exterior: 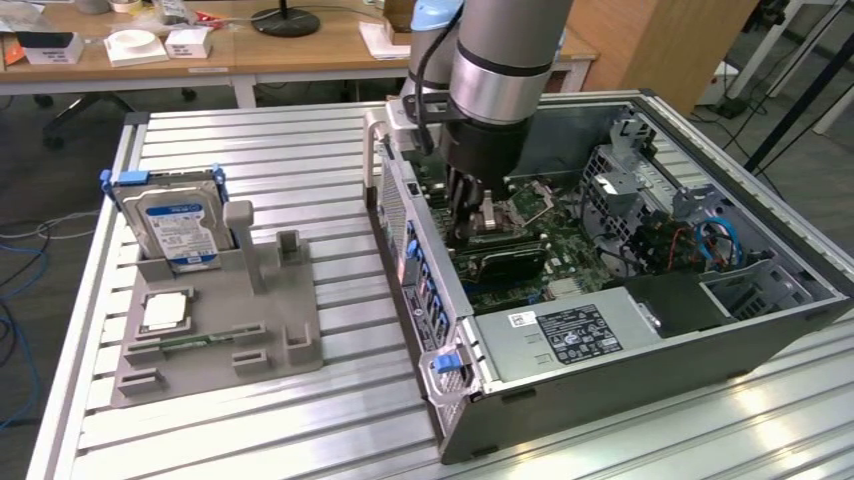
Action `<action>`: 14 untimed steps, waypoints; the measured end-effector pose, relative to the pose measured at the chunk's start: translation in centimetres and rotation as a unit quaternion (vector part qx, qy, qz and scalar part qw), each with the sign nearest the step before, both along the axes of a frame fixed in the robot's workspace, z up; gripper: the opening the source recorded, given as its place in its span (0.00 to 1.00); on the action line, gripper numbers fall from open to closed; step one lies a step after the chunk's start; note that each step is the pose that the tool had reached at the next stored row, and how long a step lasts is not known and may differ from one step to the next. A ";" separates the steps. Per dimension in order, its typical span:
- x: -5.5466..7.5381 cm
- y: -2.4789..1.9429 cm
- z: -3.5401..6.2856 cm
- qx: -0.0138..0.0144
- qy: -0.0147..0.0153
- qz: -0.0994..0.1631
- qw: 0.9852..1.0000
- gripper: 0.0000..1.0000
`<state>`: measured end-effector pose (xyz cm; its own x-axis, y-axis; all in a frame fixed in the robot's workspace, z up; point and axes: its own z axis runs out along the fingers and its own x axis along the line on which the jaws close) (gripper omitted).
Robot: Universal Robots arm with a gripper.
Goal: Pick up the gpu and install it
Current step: 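Press down on the gpu until it lock into place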
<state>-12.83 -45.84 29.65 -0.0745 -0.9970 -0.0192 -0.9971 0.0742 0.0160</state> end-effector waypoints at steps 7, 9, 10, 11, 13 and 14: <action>-0.3 0.25 0.00 0.003 0.004 0.000 1.000 0.11; -0.5 0.29 -0.01 0.003 0.004 0.000 1.000 0.11; -0.7 0.29 -0.01 0.003 0.004 0.000 1.000 0.11; -0.8 0.30 -0.01 0.003 0.004 0.000 1.000 0.11; -0.8 0.24 -0.01 0.003 0.004 0.000 1.000 0.11; -0.8 0.19 -0.01 0.003 0.004 0.000 1.000 0.11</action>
